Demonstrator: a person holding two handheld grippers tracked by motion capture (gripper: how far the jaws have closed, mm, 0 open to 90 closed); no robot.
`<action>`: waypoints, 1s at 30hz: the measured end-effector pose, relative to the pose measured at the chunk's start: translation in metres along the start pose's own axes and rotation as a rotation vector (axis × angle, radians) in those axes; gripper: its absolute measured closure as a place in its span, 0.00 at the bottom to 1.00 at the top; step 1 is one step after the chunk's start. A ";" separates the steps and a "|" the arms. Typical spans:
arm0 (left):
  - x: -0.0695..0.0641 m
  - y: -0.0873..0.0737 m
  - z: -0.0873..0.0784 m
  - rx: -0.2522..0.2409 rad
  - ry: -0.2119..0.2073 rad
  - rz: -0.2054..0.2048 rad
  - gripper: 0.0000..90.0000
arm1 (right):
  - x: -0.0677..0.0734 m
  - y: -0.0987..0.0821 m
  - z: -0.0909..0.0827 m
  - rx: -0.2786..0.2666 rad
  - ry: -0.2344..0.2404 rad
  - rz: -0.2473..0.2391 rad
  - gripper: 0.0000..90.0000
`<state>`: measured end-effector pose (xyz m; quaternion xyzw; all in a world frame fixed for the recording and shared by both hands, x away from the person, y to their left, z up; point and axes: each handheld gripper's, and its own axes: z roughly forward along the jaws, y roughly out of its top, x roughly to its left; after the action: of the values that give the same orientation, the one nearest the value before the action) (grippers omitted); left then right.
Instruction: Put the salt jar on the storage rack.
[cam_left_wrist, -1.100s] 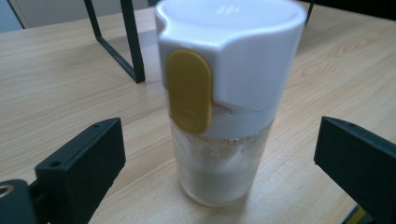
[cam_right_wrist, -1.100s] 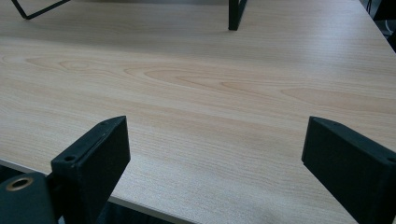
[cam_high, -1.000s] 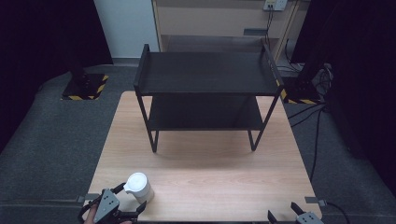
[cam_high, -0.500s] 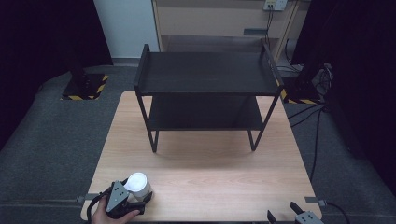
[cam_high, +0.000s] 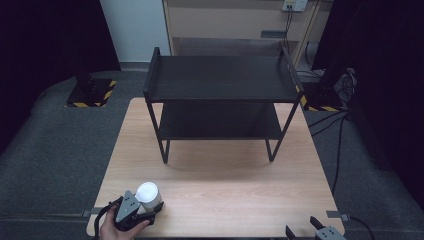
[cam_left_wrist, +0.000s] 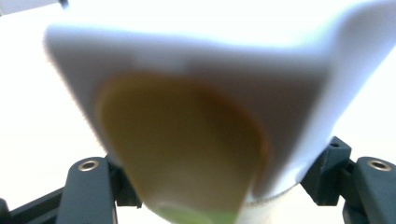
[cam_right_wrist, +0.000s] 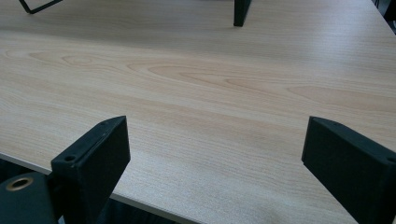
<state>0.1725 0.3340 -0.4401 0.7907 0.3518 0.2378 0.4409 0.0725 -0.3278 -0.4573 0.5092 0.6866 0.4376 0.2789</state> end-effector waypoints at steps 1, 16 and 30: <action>0.000 0.007 0.000 0.023 -0.003 0.007 0.33 | 0.000 0.000 0.000 -0.001 0.000 0.001 0.09; -0.039 0.151 0.056 -0.193 -0.017 -0.004 0.33 | 0.001 -0.001 -0.002 -0.010 0.001 0.004 0.09; -0.055 0.202 0.136 -0.248 0.229 -0.032 0.33 | -0.004 -0.001 0.001 -0.021 0.034 0.007 0.09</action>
<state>0.3005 0.1462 -0.3364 0.6922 0.3803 0.3609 0.4960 0.0737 -0.3311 -0.4589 0.5012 0.6847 0.4545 0.2709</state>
